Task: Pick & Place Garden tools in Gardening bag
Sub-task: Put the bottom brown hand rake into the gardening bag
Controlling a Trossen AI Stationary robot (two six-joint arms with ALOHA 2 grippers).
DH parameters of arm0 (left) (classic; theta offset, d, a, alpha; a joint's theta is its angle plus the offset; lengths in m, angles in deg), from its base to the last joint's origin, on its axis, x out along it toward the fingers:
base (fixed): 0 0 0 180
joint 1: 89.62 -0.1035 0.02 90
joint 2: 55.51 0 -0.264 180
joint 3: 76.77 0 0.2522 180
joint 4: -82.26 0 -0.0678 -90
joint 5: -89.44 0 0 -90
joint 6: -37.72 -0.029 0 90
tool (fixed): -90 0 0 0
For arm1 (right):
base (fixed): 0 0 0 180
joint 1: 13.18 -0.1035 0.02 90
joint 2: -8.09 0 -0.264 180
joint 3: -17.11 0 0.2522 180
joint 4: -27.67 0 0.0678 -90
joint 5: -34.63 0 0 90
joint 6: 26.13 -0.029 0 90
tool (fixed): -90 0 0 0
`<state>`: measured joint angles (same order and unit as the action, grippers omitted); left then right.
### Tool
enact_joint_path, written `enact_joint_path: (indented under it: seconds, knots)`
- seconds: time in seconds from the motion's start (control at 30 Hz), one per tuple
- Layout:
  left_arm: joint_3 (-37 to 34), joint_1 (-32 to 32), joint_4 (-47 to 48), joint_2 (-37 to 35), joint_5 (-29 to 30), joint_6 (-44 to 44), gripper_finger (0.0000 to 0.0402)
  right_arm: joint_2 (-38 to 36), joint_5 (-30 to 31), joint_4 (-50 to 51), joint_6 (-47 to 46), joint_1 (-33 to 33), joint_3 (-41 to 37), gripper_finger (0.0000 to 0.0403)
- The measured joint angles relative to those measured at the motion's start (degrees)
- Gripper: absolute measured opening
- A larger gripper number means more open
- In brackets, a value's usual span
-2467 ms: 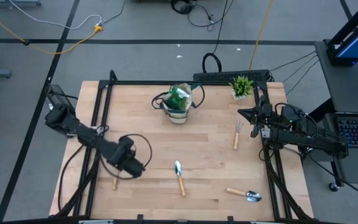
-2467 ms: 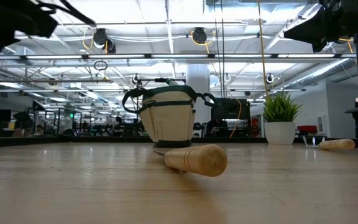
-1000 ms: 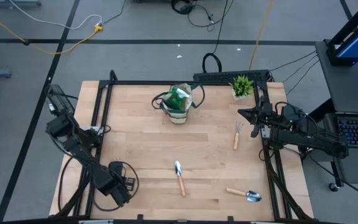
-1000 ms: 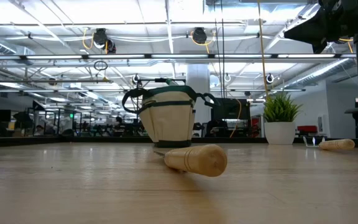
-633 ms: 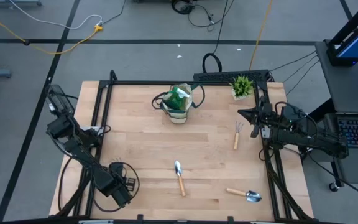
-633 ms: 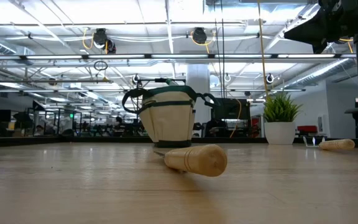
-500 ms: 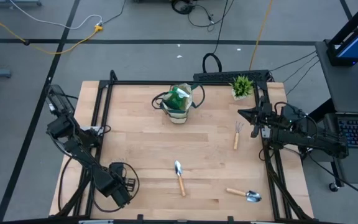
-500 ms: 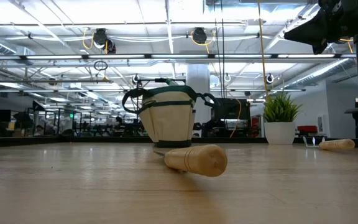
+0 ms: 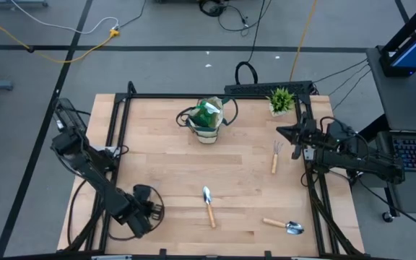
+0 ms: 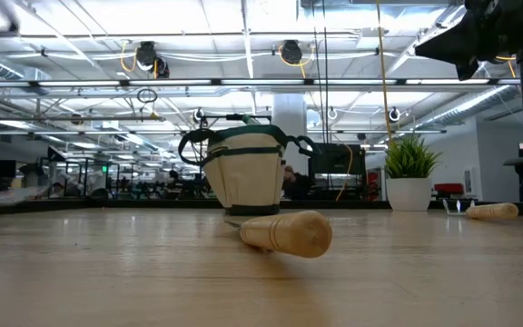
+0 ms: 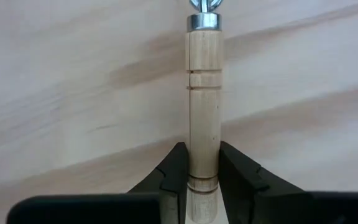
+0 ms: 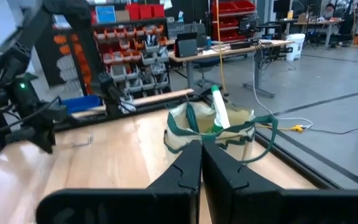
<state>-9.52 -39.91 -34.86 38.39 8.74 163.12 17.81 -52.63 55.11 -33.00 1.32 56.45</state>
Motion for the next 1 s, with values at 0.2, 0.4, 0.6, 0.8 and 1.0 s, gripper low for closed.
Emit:
enact_joint_path:
  seconds: [0.2, 0.4, 0.6, 0.8, 1.0]
  knots:
    - [0.2, -2.9, 0.8, -5.9, 8.2, -7.6, 0.0065, 0.0, 0.0, -4.7, -4.5, 0.0, 0.0, 0.0004]
    - [1.8, -7.4, -2.4, -12.1, 21.7, -23.7, 0.0065, 0.0, 0.0, -7.0, -4.5, 0.0, 0.0, 0.0004]
    - [2.0, -12.3, -13.2, -17.2, 27.1, -42.9, 0.0065, 0.8, 0.0, -7.0, -4.5, 0.0, 0.0, 0.0004]
    - [2.0, -17.1, -28.2, -19.5, 25.5, -62.6, 0.0065, 2.8, 0.0, -7.0, -4.5, 0.0, 0.0, 0.0004]
    - [2.0, -22.4, -43.7, -20.2, 17.8, -79.5, 0.0065, 4.8, 0.0, -6.9, -4.5, 0.0, 0.0, 0.0004]
